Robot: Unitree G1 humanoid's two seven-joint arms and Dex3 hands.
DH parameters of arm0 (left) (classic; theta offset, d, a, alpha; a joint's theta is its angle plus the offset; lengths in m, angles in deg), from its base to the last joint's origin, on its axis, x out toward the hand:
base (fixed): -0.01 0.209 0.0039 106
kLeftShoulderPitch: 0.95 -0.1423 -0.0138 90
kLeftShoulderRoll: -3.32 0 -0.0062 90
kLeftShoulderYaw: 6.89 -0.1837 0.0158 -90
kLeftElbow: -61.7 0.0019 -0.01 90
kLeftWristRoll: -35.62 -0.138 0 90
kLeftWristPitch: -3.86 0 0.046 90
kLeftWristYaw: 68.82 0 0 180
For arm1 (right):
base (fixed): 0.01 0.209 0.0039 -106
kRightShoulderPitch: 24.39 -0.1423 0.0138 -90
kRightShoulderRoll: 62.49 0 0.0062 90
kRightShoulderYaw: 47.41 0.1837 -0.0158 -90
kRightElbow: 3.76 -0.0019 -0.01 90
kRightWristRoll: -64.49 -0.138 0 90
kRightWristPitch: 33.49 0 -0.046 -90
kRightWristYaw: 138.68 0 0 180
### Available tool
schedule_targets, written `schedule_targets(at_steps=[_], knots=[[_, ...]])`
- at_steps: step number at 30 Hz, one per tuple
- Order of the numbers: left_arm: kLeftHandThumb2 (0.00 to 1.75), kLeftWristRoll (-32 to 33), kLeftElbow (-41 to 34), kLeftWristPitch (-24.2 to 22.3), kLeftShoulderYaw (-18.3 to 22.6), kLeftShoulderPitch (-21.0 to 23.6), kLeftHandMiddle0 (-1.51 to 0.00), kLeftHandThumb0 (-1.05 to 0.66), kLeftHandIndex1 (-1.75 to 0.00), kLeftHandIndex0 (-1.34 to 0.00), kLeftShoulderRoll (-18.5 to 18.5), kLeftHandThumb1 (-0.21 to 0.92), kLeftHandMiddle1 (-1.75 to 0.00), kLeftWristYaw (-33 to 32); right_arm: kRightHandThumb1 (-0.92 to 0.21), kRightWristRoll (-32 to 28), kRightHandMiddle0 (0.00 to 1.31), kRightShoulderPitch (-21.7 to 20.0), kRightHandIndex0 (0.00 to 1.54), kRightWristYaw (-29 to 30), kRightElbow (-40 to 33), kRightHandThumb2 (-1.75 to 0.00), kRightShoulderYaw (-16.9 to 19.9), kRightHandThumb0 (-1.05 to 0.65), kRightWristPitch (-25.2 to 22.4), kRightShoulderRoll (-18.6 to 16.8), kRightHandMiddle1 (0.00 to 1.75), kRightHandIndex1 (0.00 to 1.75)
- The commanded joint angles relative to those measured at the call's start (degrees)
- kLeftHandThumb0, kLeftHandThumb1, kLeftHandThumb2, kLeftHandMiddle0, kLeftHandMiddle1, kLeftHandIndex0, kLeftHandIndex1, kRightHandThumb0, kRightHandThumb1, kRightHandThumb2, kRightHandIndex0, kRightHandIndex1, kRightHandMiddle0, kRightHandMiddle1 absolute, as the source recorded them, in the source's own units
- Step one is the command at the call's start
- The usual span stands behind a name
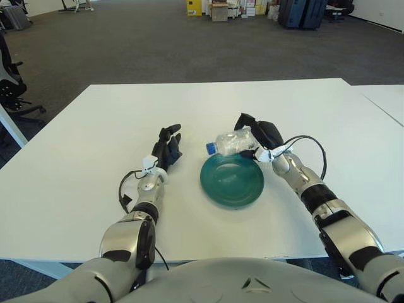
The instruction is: Put the bottle into the plate.
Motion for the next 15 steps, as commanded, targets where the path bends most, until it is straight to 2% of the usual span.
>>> schedule_targets(at_steps=[1, 7, 15], knots=[[0.91, -0.52, 2.44, -3.33, -0.33, -2.4, -0.39, -0.92, -1.03, -0.01, -0.12, 0.92, -0.01, 0.28, 0.03, -0.25, 0.64, 0.32, 0.9, -1.55, -4.82, -1.68, 0.56, 0.0, 1.0, 1.54, 1.75, 1.65], [0.91, -1.04, 2.36, -3.3, -0.79, -2.59, -0.38, -0.92, -1.02, 0.0, -0.01, 0.92, -0.01, -0.16, 0.04, -0.4, 0.65, 2.08, 0.9, -4.6, -8.27, -1.69, 0.42, 0.0, 1.46, 2.88, 1.75, 1.65], [0.92, -1.0, 2.46, -3.62, -1.05, -2.6, -0.36, -0.92, -1.0, 0.0, 0.24, 0.92, 0.0, -0.06, 0.06, -3.49, 0.67, 4.23, 0.92, -16.29, -14.23, -1.71, 0.85, 0.0, -0.44, 5.24, 1.75, 1.64]])
